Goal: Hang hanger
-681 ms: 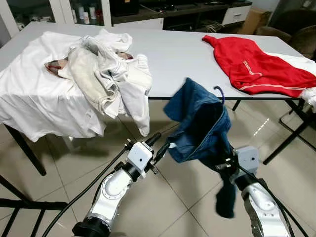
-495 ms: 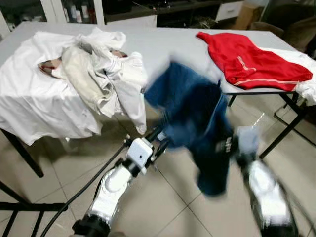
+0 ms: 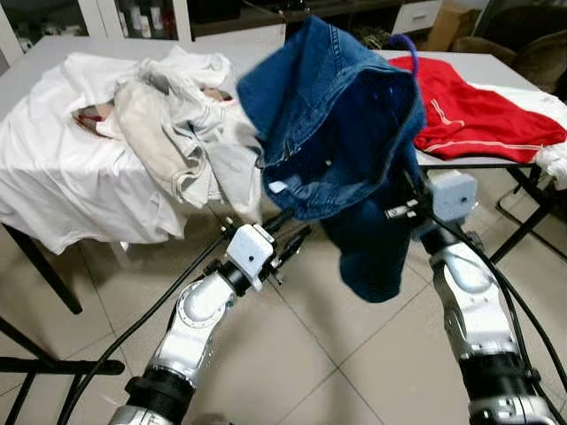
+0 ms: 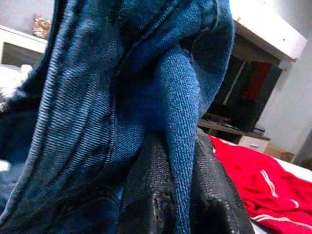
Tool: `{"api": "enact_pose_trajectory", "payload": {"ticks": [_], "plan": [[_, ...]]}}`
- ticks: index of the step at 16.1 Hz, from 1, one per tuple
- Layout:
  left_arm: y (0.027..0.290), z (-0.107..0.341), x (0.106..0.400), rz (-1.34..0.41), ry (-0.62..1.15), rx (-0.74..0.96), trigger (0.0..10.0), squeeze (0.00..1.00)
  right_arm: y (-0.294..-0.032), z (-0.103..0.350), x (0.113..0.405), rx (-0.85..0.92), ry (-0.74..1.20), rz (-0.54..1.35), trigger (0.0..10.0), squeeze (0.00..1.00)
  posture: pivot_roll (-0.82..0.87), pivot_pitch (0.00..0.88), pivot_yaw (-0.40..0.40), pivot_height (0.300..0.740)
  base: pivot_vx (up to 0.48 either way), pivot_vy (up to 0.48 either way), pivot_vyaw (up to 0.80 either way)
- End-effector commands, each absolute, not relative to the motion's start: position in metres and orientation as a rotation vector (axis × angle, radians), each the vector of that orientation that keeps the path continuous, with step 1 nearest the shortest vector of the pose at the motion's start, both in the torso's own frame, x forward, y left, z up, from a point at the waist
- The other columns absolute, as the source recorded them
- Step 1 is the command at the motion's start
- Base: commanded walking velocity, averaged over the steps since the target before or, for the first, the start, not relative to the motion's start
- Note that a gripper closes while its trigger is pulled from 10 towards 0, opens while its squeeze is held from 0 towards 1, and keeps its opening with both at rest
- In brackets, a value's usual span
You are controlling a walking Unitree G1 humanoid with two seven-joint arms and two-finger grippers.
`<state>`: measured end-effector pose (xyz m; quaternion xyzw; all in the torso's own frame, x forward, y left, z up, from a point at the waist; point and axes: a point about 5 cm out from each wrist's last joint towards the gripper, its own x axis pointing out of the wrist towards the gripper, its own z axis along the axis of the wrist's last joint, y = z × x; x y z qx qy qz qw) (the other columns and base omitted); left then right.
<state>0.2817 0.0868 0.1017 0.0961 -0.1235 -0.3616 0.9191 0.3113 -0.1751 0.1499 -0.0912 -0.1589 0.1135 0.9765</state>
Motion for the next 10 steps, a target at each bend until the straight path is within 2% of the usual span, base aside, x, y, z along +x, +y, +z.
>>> {"api": "enact_pose_trajectory", "payload": {"ticks": [1, 3, 10], "plan": [[0.0823, 0.1081, 0.2836, -0.765, -0.268, 0.213, 10.0, 0.0, -0.1764, 0.1619, 0.3159, -0.181, -0.363, 0.208, 10.0, 0.0, 0.14, 0.0, -0.062, 0.74, 0.0, 0.0, 0.0], [0.0819, 0.1112, 0.284, -0.76, -0.271, 0.223, 10.0, 0.0, -0.1762, 0.1667, 0.3206, -0.159, -0.377, 0.194, 10.0, 0.0, 0.14, 0.0, -0.061, 0.74, 0.0, 0.0, 0.0], [0.0826, 0.1147, 0.2858, -0.745, -0.271, 0.221, 10.0, 0.0, -0.1676, 0.1636, 0.3214, -0.146, -0.373, 0.213, 10.0, 0.0, 0.15, 0.0, -0.061, 0.74, 0.343, 0.0, 0.0]]}}
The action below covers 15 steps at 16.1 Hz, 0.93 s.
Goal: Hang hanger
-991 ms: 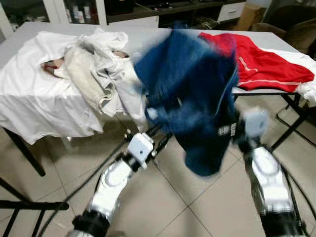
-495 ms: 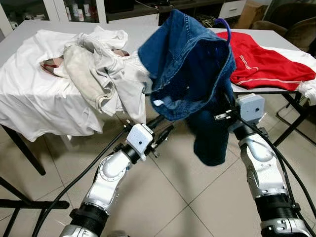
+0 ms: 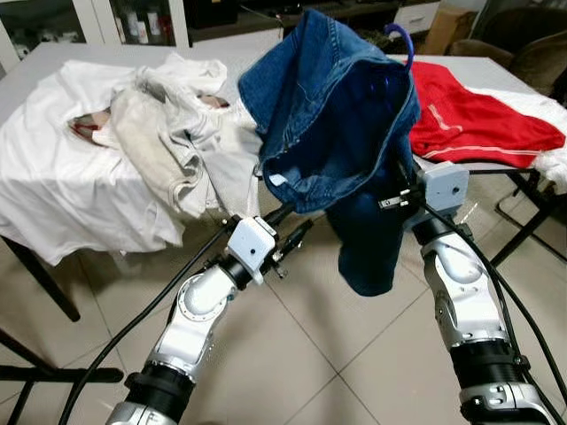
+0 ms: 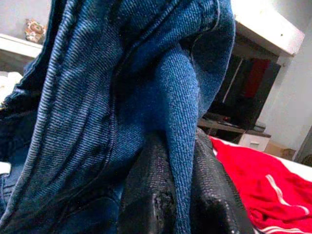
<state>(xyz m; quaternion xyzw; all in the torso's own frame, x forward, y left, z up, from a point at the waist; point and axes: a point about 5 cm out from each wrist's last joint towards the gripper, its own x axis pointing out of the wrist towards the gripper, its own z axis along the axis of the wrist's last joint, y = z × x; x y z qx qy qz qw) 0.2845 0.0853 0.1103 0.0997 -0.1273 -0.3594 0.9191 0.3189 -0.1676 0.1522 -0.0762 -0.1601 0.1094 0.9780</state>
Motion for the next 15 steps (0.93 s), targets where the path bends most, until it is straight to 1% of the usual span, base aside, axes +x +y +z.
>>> {"api": "enact_pose_trajectory", "payload": {"ticks": [1, 8, 13, 15], "plan": [[0.082, 0.115, 0.286, -0.745, -0.27, 0.221, 10.0, 0.0, -0.167, 0.164, 0.322, -0.145, -0.374, 0.214, 10.0, 0.0, 0.14, 0.0, -0.06, 0.74, 0.401, 0.0, 0.0], [0.081, 0.117, 0.286, -0.747, -0.278, 0.224, 10.0, 0.0, -0.164, 0.169, 0.325, -0.137, -0.391, 0.215, 10.0, 0.0, 0.15, 0.0, -0.057, 0.74, 0.459, 0.0, 0.0], [0.081, 0.144, 0.291, -0.711, -0.396, 0.228, 10.0, 0.0, -0.162, 0.172, 0.328, -0.137, -0.401, 0.222, 10.0, 0.0, 0.16, 0.0, -0.06, 0.74, 0.469, 0.0, 0.0], [0.08, 0.151, 0.292, -0.709, -0.417, 0.226, 10.0, 0.0, -0.162, 0.173, 0.329, -0.137, -0.402, 0.224, 10.0, 0.0, 0.16, 0.0, -0.06, 0.74, 0.469, 0.0, 0.0]]}}
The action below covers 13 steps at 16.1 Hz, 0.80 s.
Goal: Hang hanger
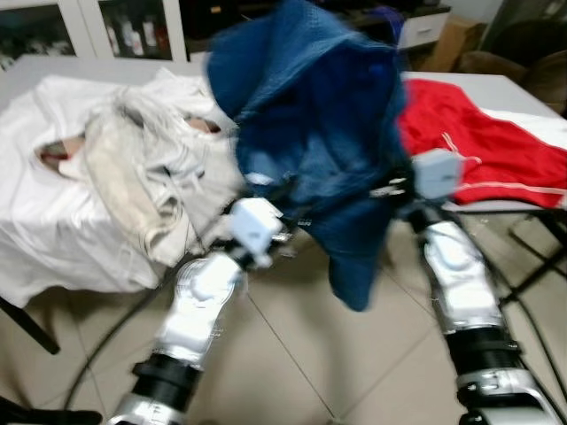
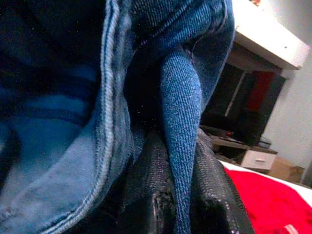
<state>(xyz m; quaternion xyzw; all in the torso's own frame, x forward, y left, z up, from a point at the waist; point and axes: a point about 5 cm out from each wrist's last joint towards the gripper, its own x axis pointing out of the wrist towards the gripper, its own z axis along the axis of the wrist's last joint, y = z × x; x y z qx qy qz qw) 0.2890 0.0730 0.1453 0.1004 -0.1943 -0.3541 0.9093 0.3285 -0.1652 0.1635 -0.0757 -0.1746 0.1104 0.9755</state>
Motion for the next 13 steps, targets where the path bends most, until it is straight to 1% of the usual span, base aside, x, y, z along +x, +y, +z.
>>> {"api": "enact_pose_trajectory", "payload": {"ticks": [1, 9, 13], "plan": [[0.08, 0.155, 0.293, -0.708, -0.425, 0.225, 10.0, 0.0, -0.161, 0.173, 0.33, -0.137, -0.402, 0.226, 10.0, 0.0, 0.16, 0.0, -0.06, 0.74, 0.469, 0.0, 0.0], [0.08, 0.153, 0.292, -0.711, -0.409, 0.23, 10.0, 0.0, -0.163, 0.174, 0.333, -0.15, -0.397, 0.218, 10.0, 0.0, 0.16, 0.0, -0.058, 0.74, 0.469, 0.0, 0.0], [0.08, 0.152, 0.291, -0.712, -0.407, 0.23, 10.0, 0.0, -0.176, 0.188, 0.343, -0.247, -0.413, 0.209, 10.0, 0.0, 0.16, 0.0, -0.057, 0.74, 0.469, 0.0, 0.0]]}}
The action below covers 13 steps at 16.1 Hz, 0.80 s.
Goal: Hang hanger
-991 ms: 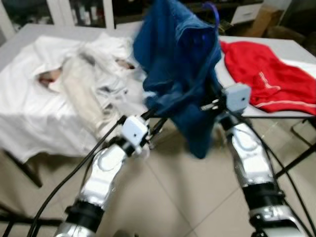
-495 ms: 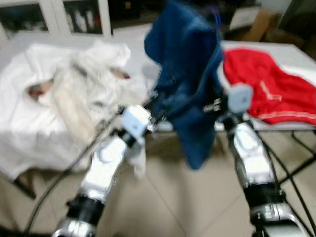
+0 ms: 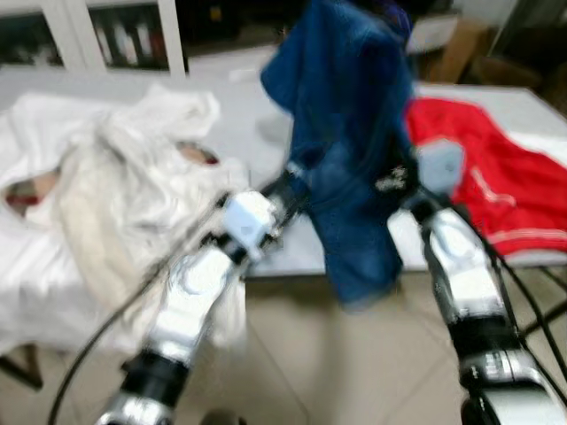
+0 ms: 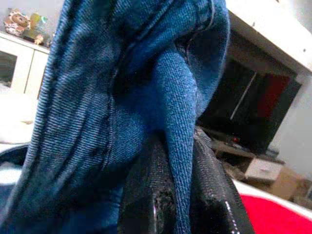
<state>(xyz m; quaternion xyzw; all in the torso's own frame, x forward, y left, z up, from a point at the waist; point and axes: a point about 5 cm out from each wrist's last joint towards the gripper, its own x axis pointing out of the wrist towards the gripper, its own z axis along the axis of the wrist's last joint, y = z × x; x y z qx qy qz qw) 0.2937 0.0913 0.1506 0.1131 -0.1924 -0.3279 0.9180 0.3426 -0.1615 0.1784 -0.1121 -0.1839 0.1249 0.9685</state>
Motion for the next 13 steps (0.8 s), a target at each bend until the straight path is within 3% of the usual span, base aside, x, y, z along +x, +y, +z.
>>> {"api": "enact_pose_trajectory", "payload": {"ticks": [1, 4, 8, 13], "plan": [[0.08, 0.152, 0.291, -0.712, -0.406, 0.231, 10.0, 0.0, -0.179, 0.19, 0.344, -0.258, -0.416, 0.207, 10.0, 0.0, 0.16, 0.0, -0.057, 0.74, 0.469, 0.0, 0.0], [0.079, 0.152, 0.292, -0.711, -0.405, 0.231, 10.0, 0.0, -0.183, 0.197, 0.348, -0.305, -0.429, 0.213, 10.0, 0.0, 0.16, 0.0, -0.059, 0.74, 0.469, 0.0, 0.0], [0.08, 0.151, 0.291, -0.704, -0.402, 0.231, 10.0, 0.0, -0.164, 0.189, 0.345, -0.488, -0.409, 0.436, 10.0, 0.0, 0.16, 0.0, -0.061, 0.74, 0.419, 0.0, 0.0], [0.08, 0.153, 0.29, -0.694, -0.417, 0.228, 10.0, 0.0, -0.15, 0.171, 0.335, -0.487, -0.363, 0.609, 10.0, 0.0, 0.16, 0.0, -0.061, 0.74, 0.0, 0.0, 0.0]]}}
